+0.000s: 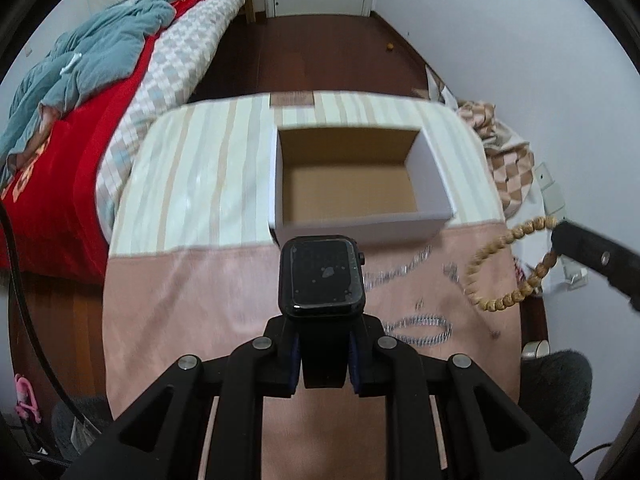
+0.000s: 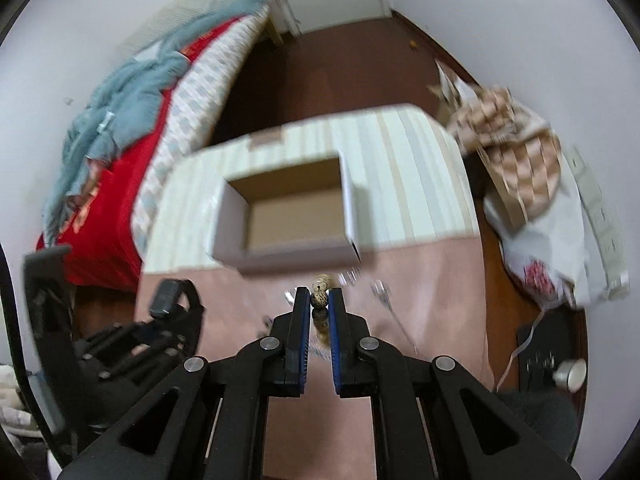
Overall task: Organize jewelry
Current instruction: 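Carry watch and bead bracelet into the white box and open both tools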
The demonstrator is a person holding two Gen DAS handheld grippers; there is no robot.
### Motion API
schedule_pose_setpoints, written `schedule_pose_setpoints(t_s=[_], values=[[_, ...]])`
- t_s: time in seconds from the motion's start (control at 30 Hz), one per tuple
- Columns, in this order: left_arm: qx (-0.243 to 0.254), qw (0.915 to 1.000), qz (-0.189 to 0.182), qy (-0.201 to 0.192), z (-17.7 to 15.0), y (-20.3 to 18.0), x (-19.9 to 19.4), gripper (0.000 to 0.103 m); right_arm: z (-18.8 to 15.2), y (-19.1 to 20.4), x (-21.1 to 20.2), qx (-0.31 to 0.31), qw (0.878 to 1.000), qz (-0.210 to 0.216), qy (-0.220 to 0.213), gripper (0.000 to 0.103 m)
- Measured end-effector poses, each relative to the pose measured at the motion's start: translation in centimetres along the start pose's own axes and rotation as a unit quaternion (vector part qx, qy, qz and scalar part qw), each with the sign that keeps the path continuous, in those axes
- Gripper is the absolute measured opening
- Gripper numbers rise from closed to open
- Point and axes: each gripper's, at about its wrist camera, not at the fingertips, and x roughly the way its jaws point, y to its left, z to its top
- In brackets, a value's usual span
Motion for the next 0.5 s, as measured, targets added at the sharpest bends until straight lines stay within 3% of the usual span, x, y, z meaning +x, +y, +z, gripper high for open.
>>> schedule_pose_setpoints(t_s=[0.2,0.5], values=[[-0.005,0.9999,-0.006,-0.011,4.2,0.9,0.5,0.015,5.3,2.1,1.0,-0.037,0.999,0.008,-0.011,0.009],[-0.009,0.9998,-0.018,0.008,9.3,1.8,4.5,0.015,9.9,1.3,8.1,-0.016,0.999,0.030,0.040,0.009]])
